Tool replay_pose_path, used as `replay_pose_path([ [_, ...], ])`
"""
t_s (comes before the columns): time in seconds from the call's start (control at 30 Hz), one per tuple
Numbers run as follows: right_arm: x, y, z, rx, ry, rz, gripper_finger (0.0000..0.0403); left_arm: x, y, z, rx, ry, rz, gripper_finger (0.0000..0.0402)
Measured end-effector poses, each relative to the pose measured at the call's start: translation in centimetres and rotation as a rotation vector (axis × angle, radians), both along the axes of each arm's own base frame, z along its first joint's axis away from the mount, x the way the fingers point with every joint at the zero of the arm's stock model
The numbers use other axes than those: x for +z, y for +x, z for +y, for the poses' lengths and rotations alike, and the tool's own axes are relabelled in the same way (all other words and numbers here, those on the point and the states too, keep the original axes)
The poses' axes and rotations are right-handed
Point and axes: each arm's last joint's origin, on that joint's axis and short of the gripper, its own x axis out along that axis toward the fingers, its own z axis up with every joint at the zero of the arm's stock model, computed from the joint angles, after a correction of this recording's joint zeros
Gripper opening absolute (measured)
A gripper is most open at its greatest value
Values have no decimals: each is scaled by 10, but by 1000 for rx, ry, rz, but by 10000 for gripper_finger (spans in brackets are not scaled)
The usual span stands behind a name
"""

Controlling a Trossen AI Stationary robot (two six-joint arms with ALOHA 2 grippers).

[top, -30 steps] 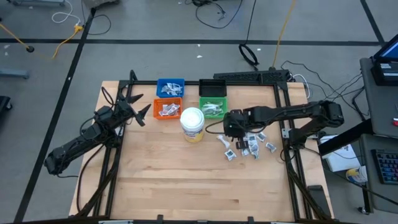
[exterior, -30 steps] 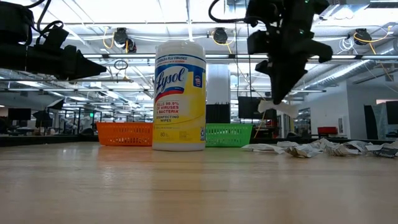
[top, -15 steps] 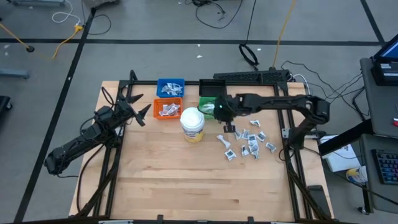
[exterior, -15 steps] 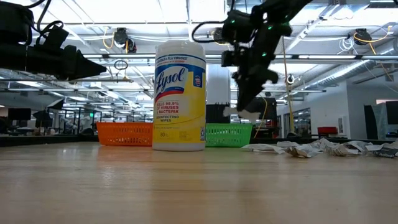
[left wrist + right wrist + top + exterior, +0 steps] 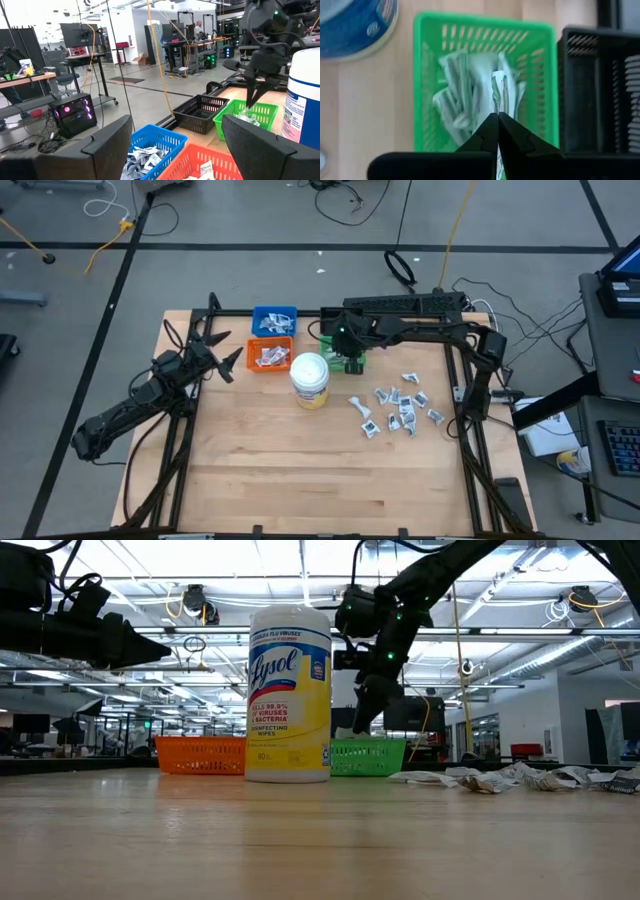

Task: Pick & Place First Aid Supplies
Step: Put the green bandage into the green bin

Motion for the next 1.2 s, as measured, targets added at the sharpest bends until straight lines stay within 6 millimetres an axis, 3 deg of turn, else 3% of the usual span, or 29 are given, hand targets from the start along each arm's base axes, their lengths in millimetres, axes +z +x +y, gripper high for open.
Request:
replay_pose_path([
  [0.2,0,2,-1,30,-21,-4,17,0,0,0,0,0,0,310],
  [0.4,3,5,-2,34,-39,-41,73,0,0,0,0,0,0,310],
  [0.63,16,0,3,-282,122,-143,129,0,0,0,0,0,0,310],
  [0.9,29,-9,14,-641,327,-226,126,0,0,0,0,0,0,310],
  [1.2,12,-21,60,-694,345,-207,118,0,0,0,0,0,1,310],
])
